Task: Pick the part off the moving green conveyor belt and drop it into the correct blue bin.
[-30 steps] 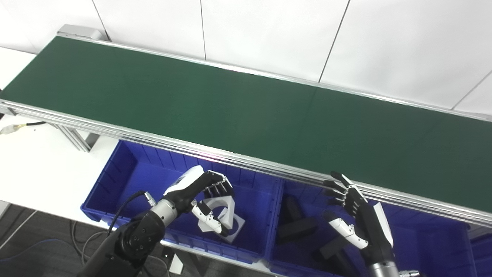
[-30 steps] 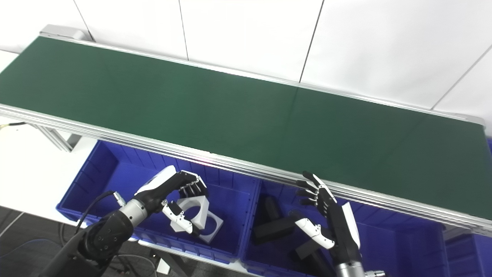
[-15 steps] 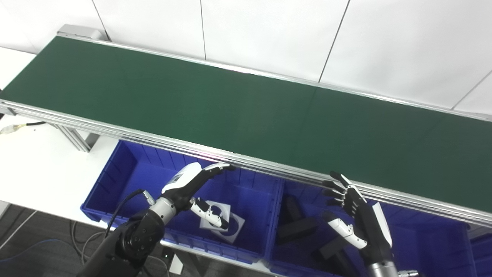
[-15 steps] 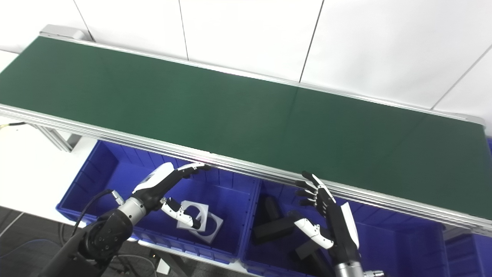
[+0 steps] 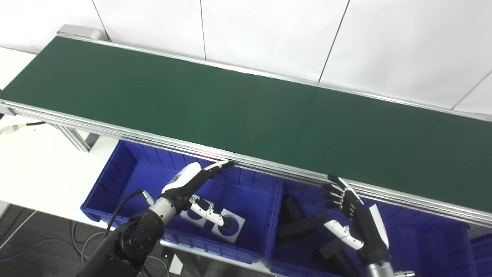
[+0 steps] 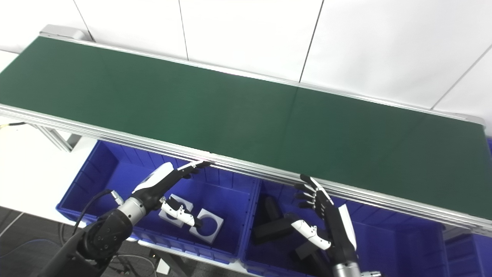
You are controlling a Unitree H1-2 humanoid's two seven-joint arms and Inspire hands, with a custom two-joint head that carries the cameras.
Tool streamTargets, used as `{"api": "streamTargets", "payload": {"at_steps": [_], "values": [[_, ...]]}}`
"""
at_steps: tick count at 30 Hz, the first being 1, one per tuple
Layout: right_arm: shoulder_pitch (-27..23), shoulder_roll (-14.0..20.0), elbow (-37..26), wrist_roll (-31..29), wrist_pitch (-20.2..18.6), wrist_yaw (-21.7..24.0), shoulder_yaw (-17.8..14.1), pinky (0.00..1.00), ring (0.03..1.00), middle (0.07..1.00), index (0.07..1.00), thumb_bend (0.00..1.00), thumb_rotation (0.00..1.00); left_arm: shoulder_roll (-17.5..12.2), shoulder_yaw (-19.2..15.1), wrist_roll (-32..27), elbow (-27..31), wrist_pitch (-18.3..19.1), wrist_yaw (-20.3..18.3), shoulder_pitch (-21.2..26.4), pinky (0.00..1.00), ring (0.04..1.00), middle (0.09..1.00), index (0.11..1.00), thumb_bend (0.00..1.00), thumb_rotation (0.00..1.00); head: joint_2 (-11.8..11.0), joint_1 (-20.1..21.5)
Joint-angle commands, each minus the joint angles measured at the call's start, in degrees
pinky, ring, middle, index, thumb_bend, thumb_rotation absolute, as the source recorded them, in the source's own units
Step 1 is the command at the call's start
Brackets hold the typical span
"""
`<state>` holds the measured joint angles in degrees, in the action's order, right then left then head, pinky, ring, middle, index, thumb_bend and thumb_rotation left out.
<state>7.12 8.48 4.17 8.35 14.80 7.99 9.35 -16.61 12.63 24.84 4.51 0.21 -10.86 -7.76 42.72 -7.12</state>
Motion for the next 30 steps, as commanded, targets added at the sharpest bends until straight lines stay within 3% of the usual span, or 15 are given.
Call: {"api": "streamTargets", "payload": {"at_steps": [1,7,15,21,30], "values": [[-0.8,-0.4,-0.4,0.1,3.1,-0.5,0.2,0.67,0.743,0.802,0.874,0.70,0.57,0.2,-0.4,-2.4,2.3,-2.3,0.1,0.2,0.80,0.890,0.918,0.909,1.00,0.22,-1.3,0.9],[-1.1,-1.0,2.5,0.6,5.0,-1.0,0.9,0.68,0.752,0.808,0.879,0.69,0.56,2.2,-0.7,-11.0,4.0,-4.9,-1.2,-0.2,0.84,0.901,0.921,0.905,1.00,0.22,-4.4,4.1],[-1.3,-2.4,6.0,1.0,7.0,-1.6,1.7,0.69,0.765,0.818,0.882,0.69,0.53,4.8,-0.9,-19.4,2.4,-7.5,-3.0,0.1,0.85,0.911,0.933,0.934,1.00,0.32,-8.7,8.8],[-0.9,-3.3,7.9,2.2,8.8,-2.7,2.5,0.69,0.768,0.819,0.880,0.70,0.55,5.7,-0.6,-21.0,-1.0,-9.9,-3.8,1.5,0.84,0.901,0.919,0.923,1.00,0.33,-11.5,13.6],[-0.5,-5.4,8.8,4.9,8.4,-4.5,4.1,0.70,0.781,0.828,0.884,0.71,0.54,7.2,-2.0,-28.4,-9.9,-15.6,-6.3,2.9,0.80,0.890,0.918,0.930,1.00,0.30,-13.2,22.0]]}}
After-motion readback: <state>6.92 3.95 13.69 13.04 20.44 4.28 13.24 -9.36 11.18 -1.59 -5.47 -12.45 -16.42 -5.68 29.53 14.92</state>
